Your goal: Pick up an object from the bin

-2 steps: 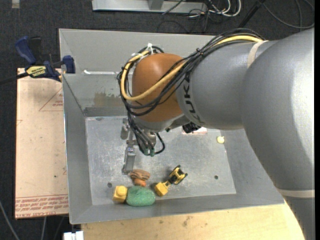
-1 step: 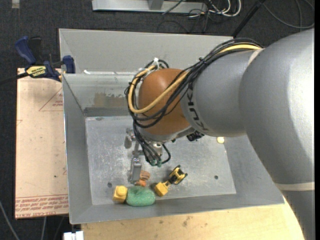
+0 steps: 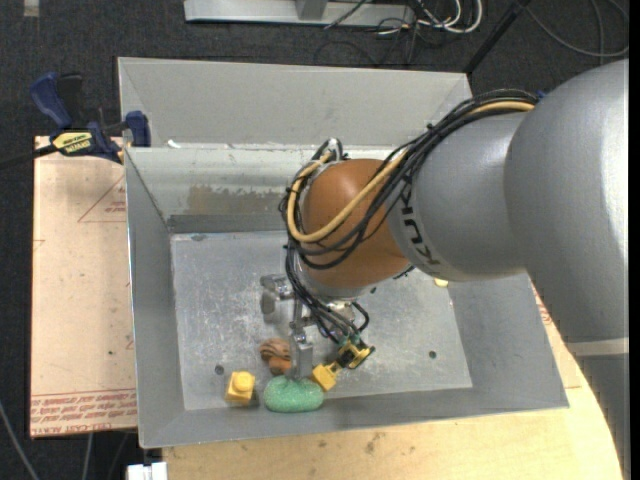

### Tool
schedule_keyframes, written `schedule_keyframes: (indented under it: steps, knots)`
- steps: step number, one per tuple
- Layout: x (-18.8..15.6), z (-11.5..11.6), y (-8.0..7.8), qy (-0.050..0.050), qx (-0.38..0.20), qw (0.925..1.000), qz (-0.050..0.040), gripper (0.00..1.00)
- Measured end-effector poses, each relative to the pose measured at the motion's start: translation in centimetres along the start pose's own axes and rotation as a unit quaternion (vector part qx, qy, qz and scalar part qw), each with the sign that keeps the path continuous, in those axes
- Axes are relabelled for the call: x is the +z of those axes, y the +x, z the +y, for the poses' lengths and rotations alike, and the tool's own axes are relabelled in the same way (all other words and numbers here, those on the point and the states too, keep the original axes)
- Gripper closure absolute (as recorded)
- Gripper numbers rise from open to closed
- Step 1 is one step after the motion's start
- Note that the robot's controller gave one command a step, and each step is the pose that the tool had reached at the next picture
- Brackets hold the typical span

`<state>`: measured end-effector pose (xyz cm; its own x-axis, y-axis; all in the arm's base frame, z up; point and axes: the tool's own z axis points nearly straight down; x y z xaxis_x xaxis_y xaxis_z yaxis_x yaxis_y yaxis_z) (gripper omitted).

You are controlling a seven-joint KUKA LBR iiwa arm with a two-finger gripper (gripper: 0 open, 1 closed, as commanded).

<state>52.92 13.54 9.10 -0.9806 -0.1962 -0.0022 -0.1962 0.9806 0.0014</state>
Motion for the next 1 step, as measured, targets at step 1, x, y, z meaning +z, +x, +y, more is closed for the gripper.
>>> schedule_keyframes:
  steps: [1]
  knots:
    - [0.90,-5.23,2.32,0.000,0.083,0.9966,0.0012,1.00]
